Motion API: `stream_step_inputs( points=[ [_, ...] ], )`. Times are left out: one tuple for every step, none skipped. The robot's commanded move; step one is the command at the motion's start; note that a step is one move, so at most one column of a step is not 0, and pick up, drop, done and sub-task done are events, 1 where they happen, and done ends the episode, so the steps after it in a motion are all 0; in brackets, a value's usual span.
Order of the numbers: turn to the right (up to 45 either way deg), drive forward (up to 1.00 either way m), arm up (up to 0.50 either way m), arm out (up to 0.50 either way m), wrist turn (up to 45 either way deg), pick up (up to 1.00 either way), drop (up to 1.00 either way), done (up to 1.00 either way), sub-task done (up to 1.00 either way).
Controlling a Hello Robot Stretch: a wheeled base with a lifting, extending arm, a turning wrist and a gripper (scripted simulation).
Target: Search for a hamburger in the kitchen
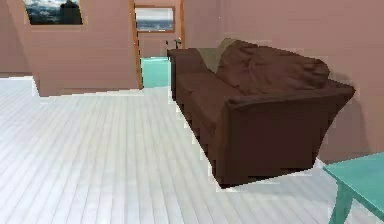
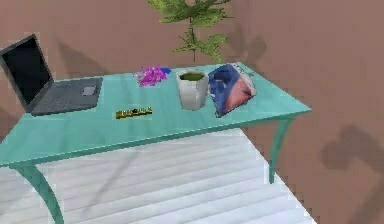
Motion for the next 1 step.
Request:
stream_step_inputs(
  points=[
    [-15.0, 0.00, 0.00, 0.00, 0.0, 0.00, 0.00, 0.00, 0.00]
  ],
)
